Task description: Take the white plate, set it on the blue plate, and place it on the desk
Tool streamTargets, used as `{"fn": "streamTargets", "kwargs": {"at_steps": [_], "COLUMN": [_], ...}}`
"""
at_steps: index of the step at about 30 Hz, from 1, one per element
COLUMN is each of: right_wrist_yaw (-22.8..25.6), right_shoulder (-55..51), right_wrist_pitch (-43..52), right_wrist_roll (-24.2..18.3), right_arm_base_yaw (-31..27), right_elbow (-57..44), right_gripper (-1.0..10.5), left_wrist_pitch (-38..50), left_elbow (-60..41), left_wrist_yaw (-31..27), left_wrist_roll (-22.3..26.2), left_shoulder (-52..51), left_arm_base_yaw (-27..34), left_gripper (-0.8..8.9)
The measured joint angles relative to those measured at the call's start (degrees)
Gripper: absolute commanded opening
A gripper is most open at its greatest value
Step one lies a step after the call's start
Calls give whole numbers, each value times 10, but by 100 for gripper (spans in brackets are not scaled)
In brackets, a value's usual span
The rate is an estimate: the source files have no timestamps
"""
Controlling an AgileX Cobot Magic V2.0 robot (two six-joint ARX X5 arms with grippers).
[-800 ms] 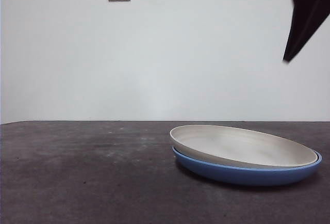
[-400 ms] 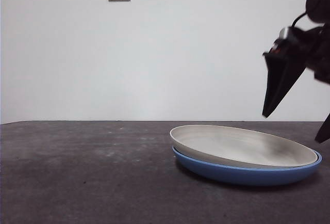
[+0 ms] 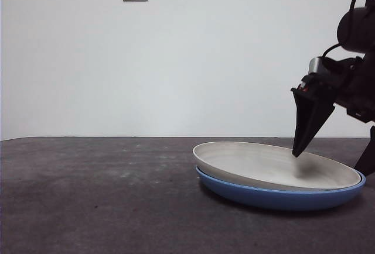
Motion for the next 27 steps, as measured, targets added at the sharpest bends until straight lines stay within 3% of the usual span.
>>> {"fn": "streamTargets", "kwargs": {"at_steps": [7, 14, 27], "right_wrist_yaw": [-1, 3, -5], "right_shoulder": [10, 32, 31], "right_wrist_pitch": [4, 1, -34], "right_wrist_roll": [0, 0, 4], "right_arm_base_yaw": [0, 0, -3], "right_elbow": [0, 0, 33], "right_gripper": [343, 10, 6], "left_wrist_pitch": [1, 1, -10], "left_elbow": [0, 0, 0], "left_wrist_yaw": [0, 0, 0], "left_wrist_roll": [-4, -6, -12], "left_shoulder": [0, 0, 0], "left_arm_base_yaw": [0, 0, 0], "left_gripper": [630, 630, 630]}}
